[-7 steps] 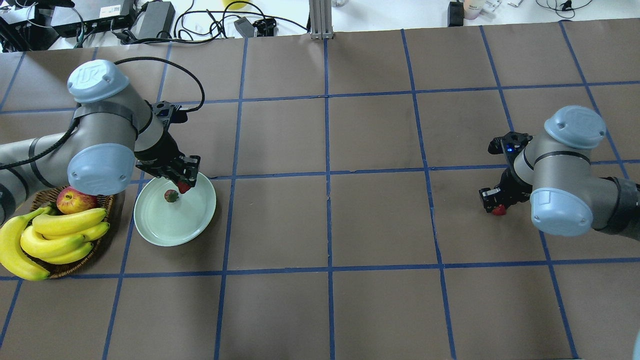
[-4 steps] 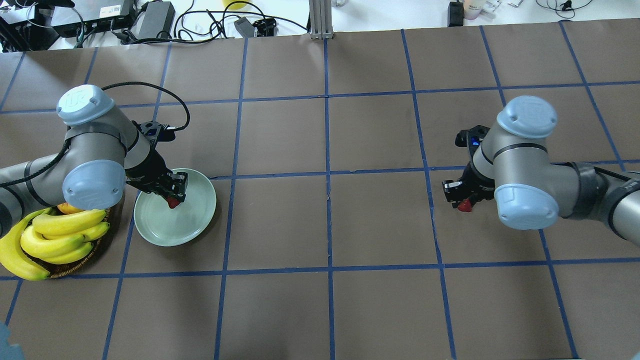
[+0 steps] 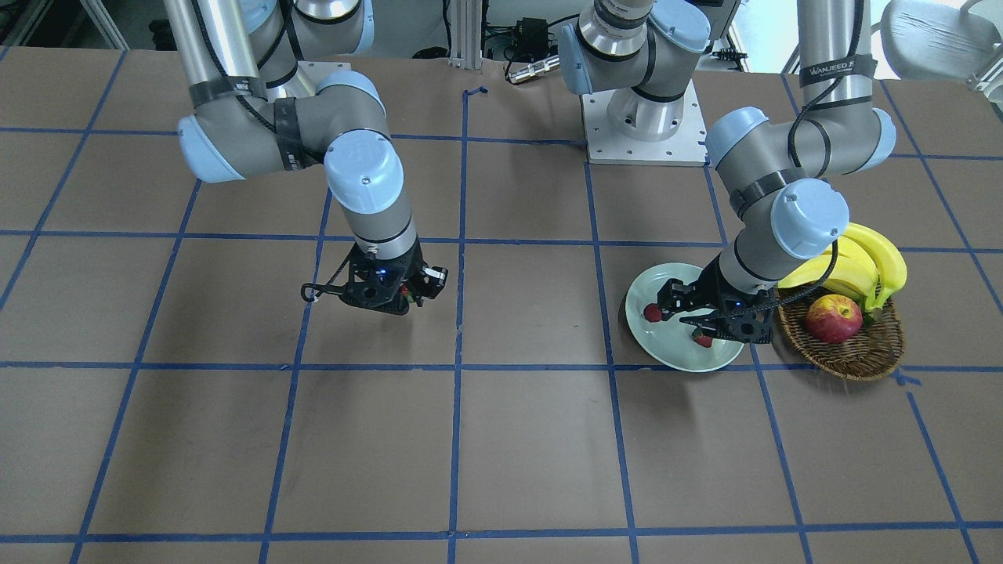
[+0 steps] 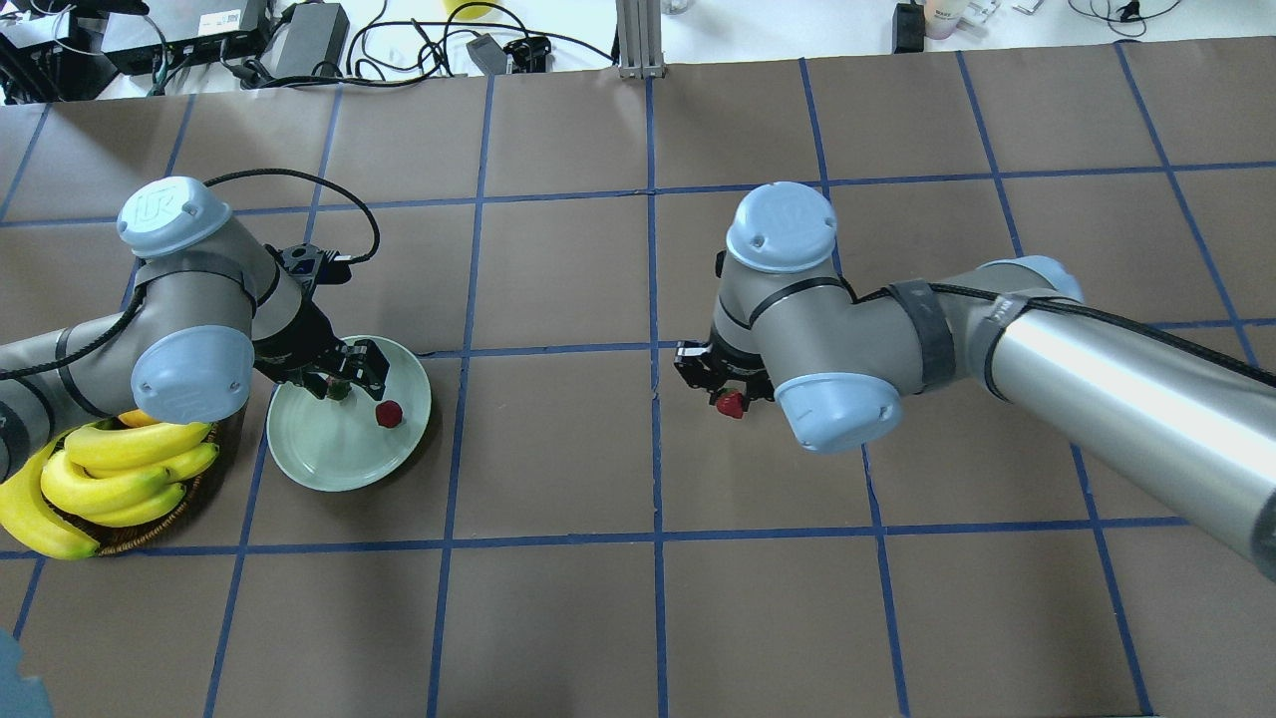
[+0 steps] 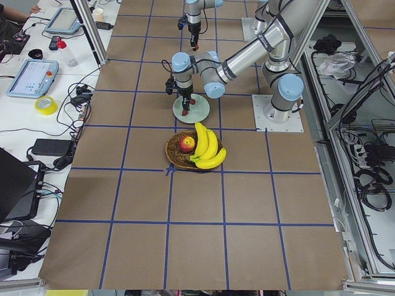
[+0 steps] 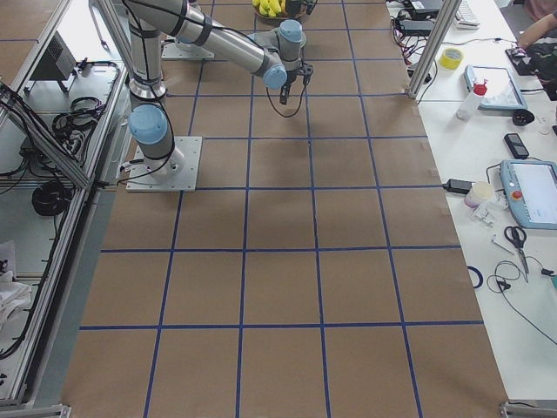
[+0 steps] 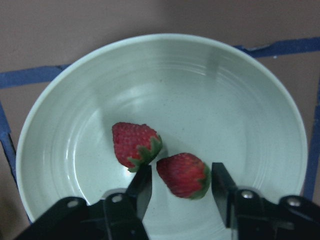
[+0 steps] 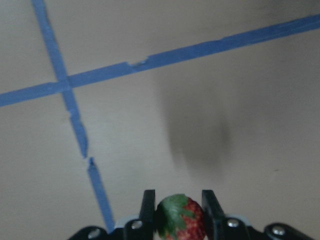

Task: Collect all strawberries into plate
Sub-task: 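Set the last strawberry at the table center with the right gripper and open it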

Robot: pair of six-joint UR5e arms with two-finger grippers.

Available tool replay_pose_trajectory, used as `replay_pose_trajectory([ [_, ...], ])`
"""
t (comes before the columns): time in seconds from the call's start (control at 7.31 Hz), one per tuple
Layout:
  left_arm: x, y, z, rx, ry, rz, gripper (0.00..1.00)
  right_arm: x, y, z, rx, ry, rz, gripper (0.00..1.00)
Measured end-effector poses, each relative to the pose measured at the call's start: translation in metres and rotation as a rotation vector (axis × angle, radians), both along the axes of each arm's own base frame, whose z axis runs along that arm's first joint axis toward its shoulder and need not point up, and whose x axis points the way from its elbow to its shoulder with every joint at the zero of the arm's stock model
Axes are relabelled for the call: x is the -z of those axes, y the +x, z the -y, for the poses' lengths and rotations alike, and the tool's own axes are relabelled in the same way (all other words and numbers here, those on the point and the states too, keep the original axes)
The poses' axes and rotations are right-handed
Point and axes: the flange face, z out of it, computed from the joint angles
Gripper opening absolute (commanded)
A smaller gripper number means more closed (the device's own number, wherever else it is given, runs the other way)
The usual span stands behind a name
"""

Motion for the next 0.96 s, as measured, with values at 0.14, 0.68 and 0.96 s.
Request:
replay_pose_trajectory([
  [0.14,-0.016,0.003,0.008,0.004,-0.035,0.011,0.99,0.001,0.035,0.004,0.031,0.009,0.036,0.14],
  [0.68,-0.048,0.011,0.022,0.001,-0.093,0.038,1.0,0.034,0.121,0.004,0.058,0.054,0.076,0.71],
  [0.96,-0.049,0.011,0.02,0.001,-0.094,0.039,1.0,0.041,0.126,0.003,0.058,0.062,0.073,1.0],
])
